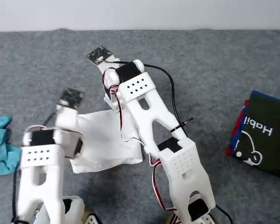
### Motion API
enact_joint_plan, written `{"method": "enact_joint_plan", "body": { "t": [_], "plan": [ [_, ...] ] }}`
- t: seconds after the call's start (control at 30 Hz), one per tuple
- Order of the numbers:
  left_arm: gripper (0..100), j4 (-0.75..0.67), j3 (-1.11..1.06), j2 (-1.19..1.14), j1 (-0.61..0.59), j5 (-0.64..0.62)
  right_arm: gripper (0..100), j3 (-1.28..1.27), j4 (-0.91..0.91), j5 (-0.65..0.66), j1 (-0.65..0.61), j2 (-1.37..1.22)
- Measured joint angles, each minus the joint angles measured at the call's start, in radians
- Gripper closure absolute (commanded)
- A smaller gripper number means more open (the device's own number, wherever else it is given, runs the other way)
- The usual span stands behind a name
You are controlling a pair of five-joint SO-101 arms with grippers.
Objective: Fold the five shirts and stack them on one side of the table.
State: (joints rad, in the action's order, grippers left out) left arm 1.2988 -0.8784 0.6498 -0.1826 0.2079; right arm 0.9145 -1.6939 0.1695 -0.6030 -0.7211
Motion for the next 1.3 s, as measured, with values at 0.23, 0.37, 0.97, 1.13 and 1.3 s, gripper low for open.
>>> {"method": "enact_joint_plan", "body": {
  "t": [0.23,0.37,0.97,1.13,1.3],
  "plan": [
    [92,0.003,0.203,0.000,-0.295,0.000,99.0,0.031,-0.061,-0.087,0.000,0.000],
    [92,0.003,0.245,0.000,-0.500,0.014,99.0,-0.011,-0.061,-0.187,-0.032,0.023],
    [92,0.003,0.235,0.000,-0.990,0.161,99.0,-0.245,0.028,-0.367,-0.391,0.000],
    [92,0.005,0.215,0.000,-1.056,0.172,99.0,-0.245,0.071,-0.367,-0.471,-0.087],
    [92,0.005,0.203,0.000,-1.066,0.173,99.0,-0.245,0.069,-0.367,-0.509,-0.086]
  ]
}}
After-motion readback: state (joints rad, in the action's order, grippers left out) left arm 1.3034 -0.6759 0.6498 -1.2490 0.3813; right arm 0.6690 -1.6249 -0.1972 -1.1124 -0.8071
